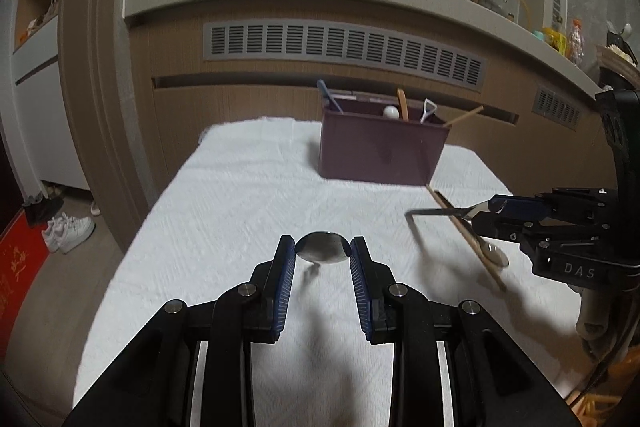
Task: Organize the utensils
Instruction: 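Grasp the silver metal spoon with the left tool and lift it, then hold the silver spoon in the left tool while the right tool positions around the dark translucent spoon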
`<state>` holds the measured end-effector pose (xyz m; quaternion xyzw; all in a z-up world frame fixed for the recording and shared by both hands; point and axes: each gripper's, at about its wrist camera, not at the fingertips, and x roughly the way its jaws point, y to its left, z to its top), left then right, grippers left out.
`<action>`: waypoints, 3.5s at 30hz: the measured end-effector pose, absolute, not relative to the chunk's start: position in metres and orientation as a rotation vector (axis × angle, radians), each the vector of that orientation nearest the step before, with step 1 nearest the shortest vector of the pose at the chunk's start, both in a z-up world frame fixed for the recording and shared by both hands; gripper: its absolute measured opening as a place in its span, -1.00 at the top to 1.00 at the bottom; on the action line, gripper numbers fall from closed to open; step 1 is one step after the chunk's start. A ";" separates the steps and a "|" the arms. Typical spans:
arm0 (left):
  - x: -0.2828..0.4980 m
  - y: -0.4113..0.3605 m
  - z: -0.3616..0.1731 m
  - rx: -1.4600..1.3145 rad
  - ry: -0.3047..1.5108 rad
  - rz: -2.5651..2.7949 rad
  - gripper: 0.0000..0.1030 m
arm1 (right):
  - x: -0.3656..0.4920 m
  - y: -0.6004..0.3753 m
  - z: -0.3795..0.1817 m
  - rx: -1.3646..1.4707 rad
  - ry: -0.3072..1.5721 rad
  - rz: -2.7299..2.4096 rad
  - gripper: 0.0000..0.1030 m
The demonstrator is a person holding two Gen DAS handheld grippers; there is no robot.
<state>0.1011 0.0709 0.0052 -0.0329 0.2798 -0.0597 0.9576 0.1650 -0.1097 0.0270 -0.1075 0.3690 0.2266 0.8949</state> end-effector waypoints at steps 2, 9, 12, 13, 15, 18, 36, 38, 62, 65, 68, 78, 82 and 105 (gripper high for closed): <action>0.105 0.072 0.015 -0.080 0.547 -0.132 0.44 | 0.172 -0.113 0.036 -0.197 0.748 0.461 0.41; 0.119 0.075 0.036 -0.088 0.505 -0.150 0.44 | 0.187 -0.119 0.057 -0.172 0.708 0.430 0.94; 0.130 0.079 0.032 -0.094 0.520 -0.133 0.44 | 0.195 -0.114 0.052 -0.216 0.703 0.437 0.92; 0.133 0.082 0.030 -0.098 0.524 -0.125 0.44 | 0.199 -0.111 0.047 -0.227 0.710 0.447 0.83; 0.138 0.089 0.026 -0.111 0.530 -0.109 0.44 | 0.207 -0.106 0.035 -0.238 0.751 0.478 0.60; 0.142 0.101 0.019 -0.130 0.547 -0.089 0.44 | 0.216 -0.093 0.014 -0.251 0.825 0.572 0.28; 0.153 0.157 0.005 -0.220 0.603 -0.093 0.45 | 0.260 0.017 -0.059 -0.640 0.952 0.909 -0.29; 0.156 0.158 0.002 -0.221 0.611 -0.096 0.45 | 0.271 0.020 -0.060 -0.605 0.971 0.899 -0.29; 0.116 0.179 -0.042 -0.195 0.868 -0.052 0.43 | 0.265 -0.003 -0.049 -0.507 1.030 0.799 0.56; 0.101 0.180 -0.059 -0.182 0.933 0.002 0.42 | 0.264 -0.009 -0.055 -0.472 1.041 0.805 0.26; 0.093 0.188 -0.071 -0.255 0.976 0.052 0.42 | 0.258 -0.012 -0.056 -0.472 1.026 0.800 0.12; 0.106 0.186 -0.071 -0.338 1.004 0.070 0.19 | 0.247 -0.026 -0.061 -0.457 1.000 0.768 -0.34; 0.137 0.178 -0.071 -0.337 0.989 0.025 0.19 | 0.243 -0.025 -0.063 -0.467 0.995 0.755 -0.49; 0.152 0.143 -0.069 -0.333 1.036 -0.205 -0.03 | 0.296 0.020 -0.051 -0.355 0.979 0.695 0.54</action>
